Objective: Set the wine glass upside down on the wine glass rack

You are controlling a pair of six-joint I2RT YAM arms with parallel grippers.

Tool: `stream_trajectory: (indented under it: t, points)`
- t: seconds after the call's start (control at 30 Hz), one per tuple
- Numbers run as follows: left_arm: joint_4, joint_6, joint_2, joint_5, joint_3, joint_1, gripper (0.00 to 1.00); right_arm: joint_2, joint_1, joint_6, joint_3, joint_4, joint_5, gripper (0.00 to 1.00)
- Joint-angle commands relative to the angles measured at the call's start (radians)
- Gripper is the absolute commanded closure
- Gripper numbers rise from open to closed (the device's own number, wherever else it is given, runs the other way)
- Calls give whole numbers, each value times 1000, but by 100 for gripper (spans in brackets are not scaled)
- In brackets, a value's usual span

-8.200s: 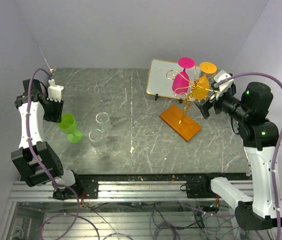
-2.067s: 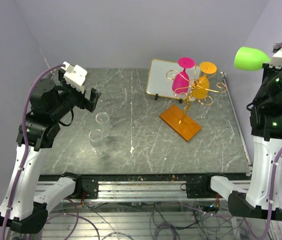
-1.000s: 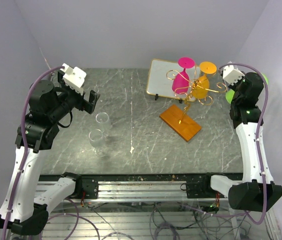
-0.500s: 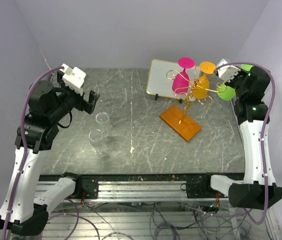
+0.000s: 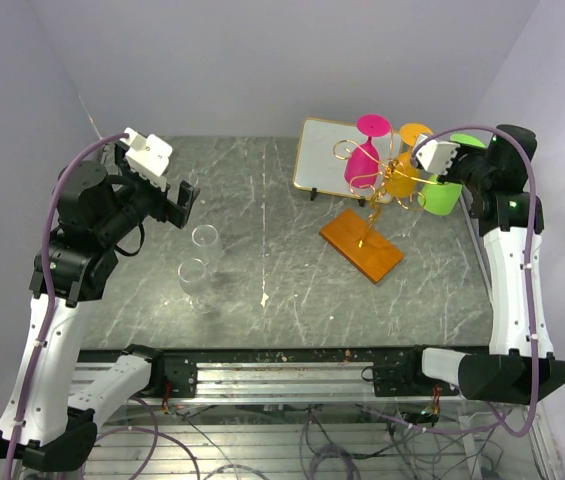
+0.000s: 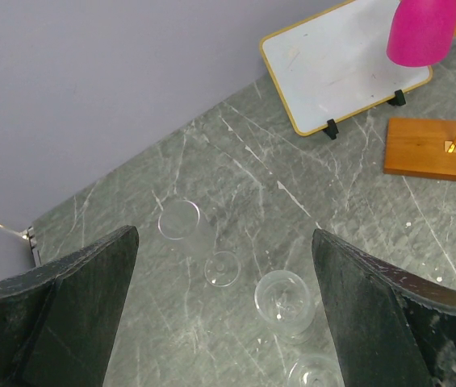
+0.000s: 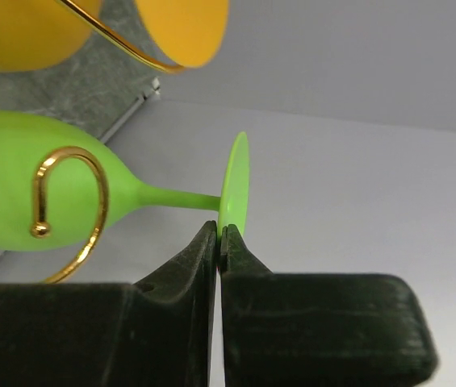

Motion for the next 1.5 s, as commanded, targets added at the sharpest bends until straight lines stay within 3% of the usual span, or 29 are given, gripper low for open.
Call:
stream_trajectory:
  t: [0.0, 0.73, 1.47]
  points:
    - [7, 9, -7, 22, 0, 12, 1, 13, 4, -76, 58, -92, -110, 100]
    - [3, 12, -1, 20, 8, 18, 0, 46, 15, -183, 121, -257, -329, 100]
    - [5, 17, -6, 27, -1, 20, 0, 7, 15, -218, 168, -391, -387, 98]
